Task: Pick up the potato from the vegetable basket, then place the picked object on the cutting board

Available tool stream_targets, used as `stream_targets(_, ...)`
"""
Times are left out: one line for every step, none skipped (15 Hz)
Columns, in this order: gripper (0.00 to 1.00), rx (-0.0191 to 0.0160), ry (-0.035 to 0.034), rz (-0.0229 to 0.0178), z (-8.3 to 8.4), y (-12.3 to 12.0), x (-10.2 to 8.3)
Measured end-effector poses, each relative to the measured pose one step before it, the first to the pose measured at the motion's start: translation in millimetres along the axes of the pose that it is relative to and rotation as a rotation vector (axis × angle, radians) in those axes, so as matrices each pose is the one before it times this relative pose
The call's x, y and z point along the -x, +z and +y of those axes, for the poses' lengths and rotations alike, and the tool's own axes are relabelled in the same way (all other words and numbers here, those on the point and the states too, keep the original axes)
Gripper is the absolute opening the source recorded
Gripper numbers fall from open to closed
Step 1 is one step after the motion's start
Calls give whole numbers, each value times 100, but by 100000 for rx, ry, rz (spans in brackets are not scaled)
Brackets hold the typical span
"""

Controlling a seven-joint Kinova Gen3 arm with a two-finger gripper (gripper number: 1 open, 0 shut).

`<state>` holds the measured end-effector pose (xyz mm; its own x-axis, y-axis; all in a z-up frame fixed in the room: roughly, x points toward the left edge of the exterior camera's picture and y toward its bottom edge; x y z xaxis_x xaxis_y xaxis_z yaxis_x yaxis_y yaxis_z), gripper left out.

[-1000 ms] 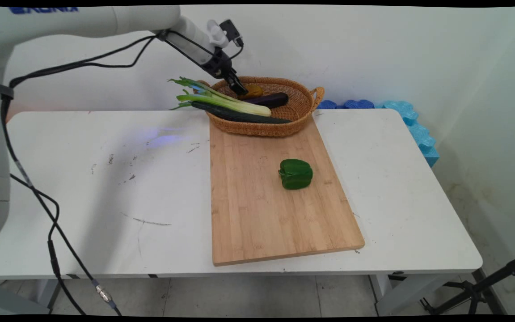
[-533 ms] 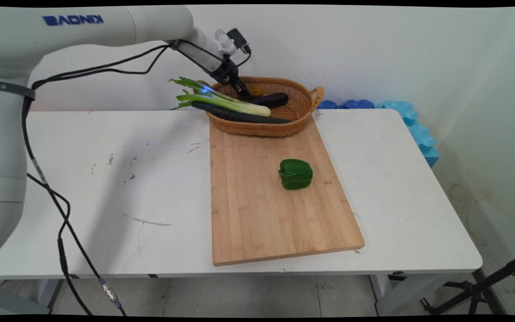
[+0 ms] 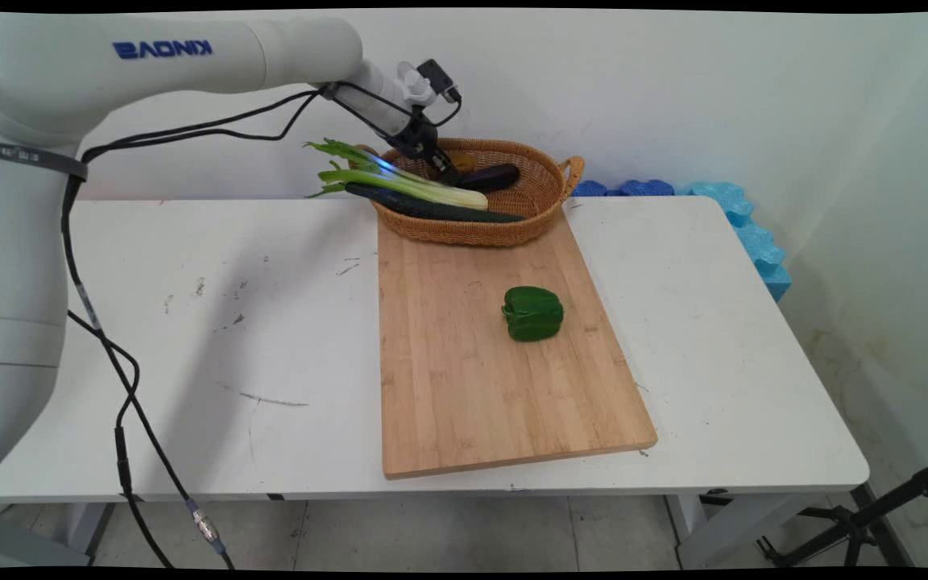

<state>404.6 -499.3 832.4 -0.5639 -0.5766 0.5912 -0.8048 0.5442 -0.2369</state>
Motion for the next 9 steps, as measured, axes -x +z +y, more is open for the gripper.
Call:
stream_targets(0,-73,-351,-9,51,179,-36)
stream_targets(0,-97,-447,-49,14,151,47)
stream_targets(0,18,-386,-29,70,162,-9)
stream_targets(0,-70,-484,-52,45,156,47)
stream_targets(0,-14,-168,18,39,79,-12)
stream_targets(0,-31,-84,45,22,38,-17)
stream_targets(0,-105,-119,93,-4,-6,11)
stream_targets(0,-52,-11,109,11,2,-36)
stream_targets(0,-93,47,151,19,-22,-54)
